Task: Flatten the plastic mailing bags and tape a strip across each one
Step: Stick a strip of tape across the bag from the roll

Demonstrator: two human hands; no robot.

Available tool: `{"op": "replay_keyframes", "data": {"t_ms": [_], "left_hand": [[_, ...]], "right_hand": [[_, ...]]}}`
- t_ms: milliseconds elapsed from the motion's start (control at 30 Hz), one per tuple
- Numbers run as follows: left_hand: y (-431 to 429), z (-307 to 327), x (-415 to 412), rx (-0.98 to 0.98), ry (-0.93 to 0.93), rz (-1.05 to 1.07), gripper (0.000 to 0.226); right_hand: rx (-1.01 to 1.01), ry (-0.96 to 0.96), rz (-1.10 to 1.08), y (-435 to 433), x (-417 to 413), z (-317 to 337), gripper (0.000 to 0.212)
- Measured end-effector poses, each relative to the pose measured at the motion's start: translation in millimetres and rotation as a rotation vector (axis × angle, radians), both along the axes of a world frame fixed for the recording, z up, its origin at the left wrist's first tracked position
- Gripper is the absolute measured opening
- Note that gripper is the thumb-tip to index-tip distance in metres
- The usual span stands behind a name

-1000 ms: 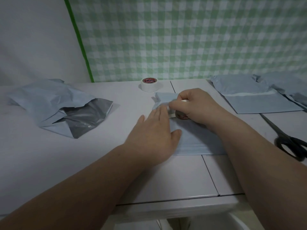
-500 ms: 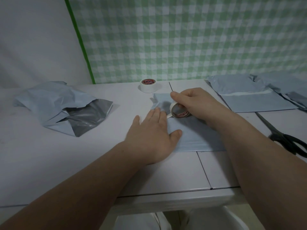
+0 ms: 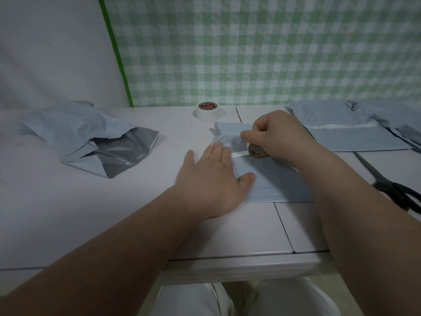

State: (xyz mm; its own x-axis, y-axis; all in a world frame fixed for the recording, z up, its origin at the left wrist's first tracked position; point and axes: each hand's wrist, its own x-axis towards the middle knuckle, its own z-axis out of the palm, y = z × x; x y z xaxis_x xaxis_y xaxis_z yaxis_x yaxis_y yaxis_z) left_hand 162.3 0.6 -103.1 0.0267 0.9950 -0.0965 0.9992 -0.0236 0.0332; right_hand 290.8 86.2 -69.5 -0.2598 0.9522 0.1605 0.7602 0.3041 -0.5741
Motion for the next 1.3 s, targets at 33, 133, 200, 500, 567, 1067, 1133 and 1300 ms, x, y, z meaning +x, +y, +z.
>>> {"op": "replay_keyframes", "data": {"t_ms": [33, 133, 200, 500, 567, 1067, 1133, 1300], "left_hand": [[0.0, 0.2, -0.1, 0.0, -0.003, -0.001, 0.078], [0.0, 0.4, -0.1, -0.004, -0.005, -0.003, 0.078], [0.2, -0.4, -0.3, -0.001, -0.008, -0.003, 0.077], [0.3, -1.5, -0.6, 0.0, -0.021, -0.002, 0.077], [0.7, -1.6, -1.1, 0.008, -0.028, -0.003, 0.076], [3.3, 0.3, 4.6, 0.015, -0.003, 0.006, 0.067], [3.1, 2.8, 5.9, 0.042, 0.015, -0.01, 0.067], [5.5, 9.8, 17.2, 0.084, 0.018, -0.016, 0.07]], "right_hand": [[0.008, -0.019, -0.005, 0.5, -0.1, 0.0, 0.04], [0.044, -0.08, -0.02, 2.0, -0.9, -0.6, 0.034], [0.063, -0.111, -0.026, 3.1, -0.8, -1.1, 0.031], [0.157, -0.316, -0.023, -1.0, -4.6, -1.2, 0.017], [0.195, -0.326, -0.027, -2.6, -5.1, -3.6, 0.016], [0.208, 0.007, 0.034, -7.3, 12.5, -18.5, 0.037], [0.157, 0.112, 0.051, -10.9, 23.4, -18.4, 0.038], [0.12, 0.143, 0.058, -13.3, 41.5, -25.3, 0.024]]}}
